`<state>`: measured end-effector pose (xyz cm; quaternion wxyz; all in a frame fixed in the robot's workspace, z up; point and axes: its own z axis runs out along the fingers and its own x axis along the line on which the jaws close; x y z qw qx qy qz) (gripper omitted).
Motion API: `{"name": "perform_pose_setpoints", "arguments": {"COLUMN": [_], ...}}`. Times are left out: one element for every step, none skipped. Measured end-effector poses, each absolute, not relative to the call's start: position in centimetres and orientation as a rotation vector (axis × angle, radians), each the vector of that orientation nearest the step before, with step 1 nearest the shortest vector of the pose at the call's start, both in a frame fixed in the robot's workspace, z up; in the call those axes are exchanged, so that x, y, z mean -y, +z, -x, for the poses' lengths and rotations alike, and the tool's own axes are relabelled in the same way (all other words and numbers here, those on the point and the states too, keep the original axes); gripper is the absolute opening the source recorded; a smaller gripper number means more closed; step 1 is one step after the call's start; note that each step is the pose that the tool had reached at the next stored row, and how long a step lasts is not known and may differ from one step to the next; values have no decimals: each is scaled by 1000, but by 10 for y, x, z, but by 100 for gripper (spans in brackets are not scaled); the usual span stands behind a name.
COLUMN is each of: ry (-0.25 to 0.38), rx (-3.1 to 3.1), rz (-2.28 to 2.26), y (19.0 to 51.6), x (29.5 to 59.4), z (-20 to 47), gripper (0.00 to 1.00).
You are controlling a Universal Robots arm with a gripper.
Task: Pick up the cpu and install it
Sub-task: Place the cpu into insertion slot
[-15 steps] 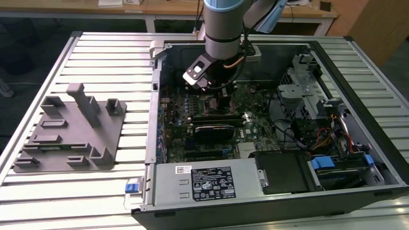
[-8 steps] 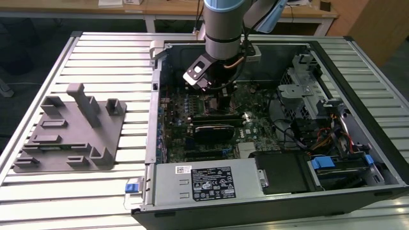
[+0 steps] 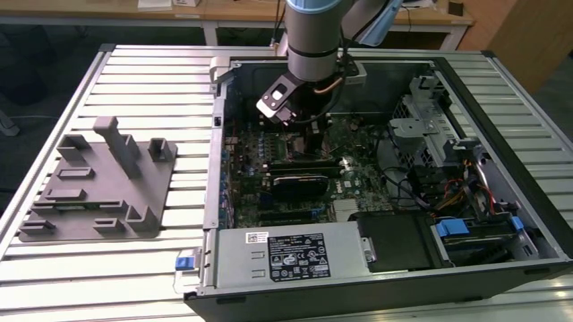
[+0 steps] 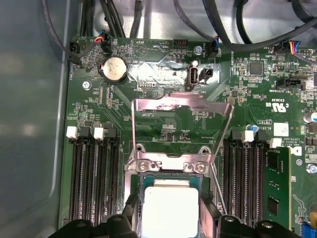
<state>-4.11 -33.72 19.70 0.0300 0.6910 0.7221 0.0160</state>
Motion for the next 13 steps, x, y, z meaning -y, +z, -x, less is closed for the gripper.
{"name": "perform_pose_setpoints", "arguments": {"ry": [49, 49, 49, 49, 49, 49, 49, 49, 49, 50, 50, 49, 49], "rx": [-2226, -2226, -2226, -2226, -2226, -2226, -2226, -2226, -2226, -2226, -2226, -2226, -2226], "rz": [-2130, -2130, -2130, -2130, -2130, -2130, -2130, -2130, -2130, -2130, -2130, -2130, -2130], "y": [199, 200, 202, 204, 205, 206, 207, 207, 207, 207, 207, 207, 207], "x": [337, 337, 337, 337, 337, 337, 337, 337, 337, 337, 337, 337, 337], "z": [41, 41, 41, 41, 41, 41, 41, 41, 41, 41, 41, 41, 41], "gripper": [61, 61, 61, 61, 61, 61, 61, 61, 61, 61, 61, 61, 61]}}
